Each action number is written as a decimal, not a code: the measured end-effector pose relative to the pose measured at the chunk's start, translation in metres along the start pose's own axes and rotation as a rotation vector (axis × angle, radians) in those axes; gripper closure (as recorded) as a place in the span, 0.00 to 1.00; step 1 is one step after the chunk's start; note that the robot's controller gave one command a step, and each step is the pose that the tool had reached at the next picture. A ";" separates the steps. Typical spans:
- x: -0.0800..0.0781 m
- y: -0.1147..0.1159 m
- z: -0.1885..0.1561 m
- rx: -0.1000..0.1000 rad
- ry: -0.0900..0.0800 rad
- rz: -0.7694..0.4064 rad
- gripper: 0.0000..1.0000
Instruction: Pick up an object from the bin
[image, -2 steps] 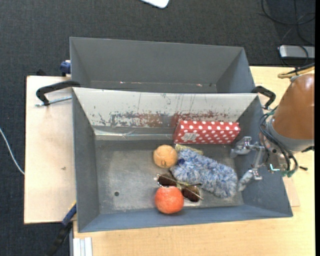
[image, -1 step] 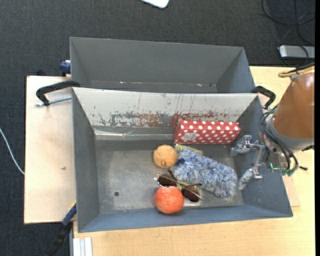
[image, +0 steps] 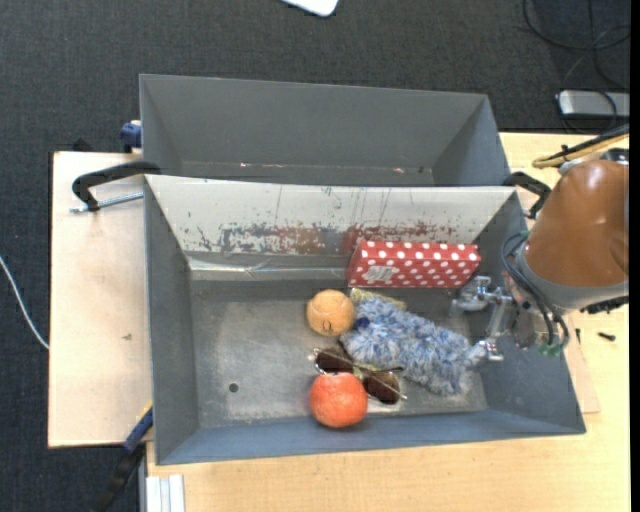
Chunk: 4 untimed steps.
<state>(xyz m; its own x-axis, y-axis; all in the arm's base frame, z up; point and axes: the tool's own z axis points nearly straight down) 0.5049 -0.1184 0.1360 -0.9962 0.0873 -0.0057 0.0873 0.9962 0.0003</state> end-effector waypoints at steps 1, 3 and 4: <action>0.010 -0.006 0.064 0.001 0.000 0.180 1.00; 0.005 -0.015 -0.053 0.001 0.001 0.141 1.00; 0.005 -0.015 -0.053 0.001 0.001 0.141 1.00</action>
Offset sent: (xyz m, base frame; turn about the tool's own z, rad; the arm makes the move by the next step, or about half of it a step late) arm 0.0000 0.0000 0.0000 0.0000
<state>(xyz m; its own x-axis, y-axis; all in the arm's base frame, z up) 0.4986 -0.1330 0.1892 -0.9739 0.2268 -0.0042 0.2268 0.9739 0.0003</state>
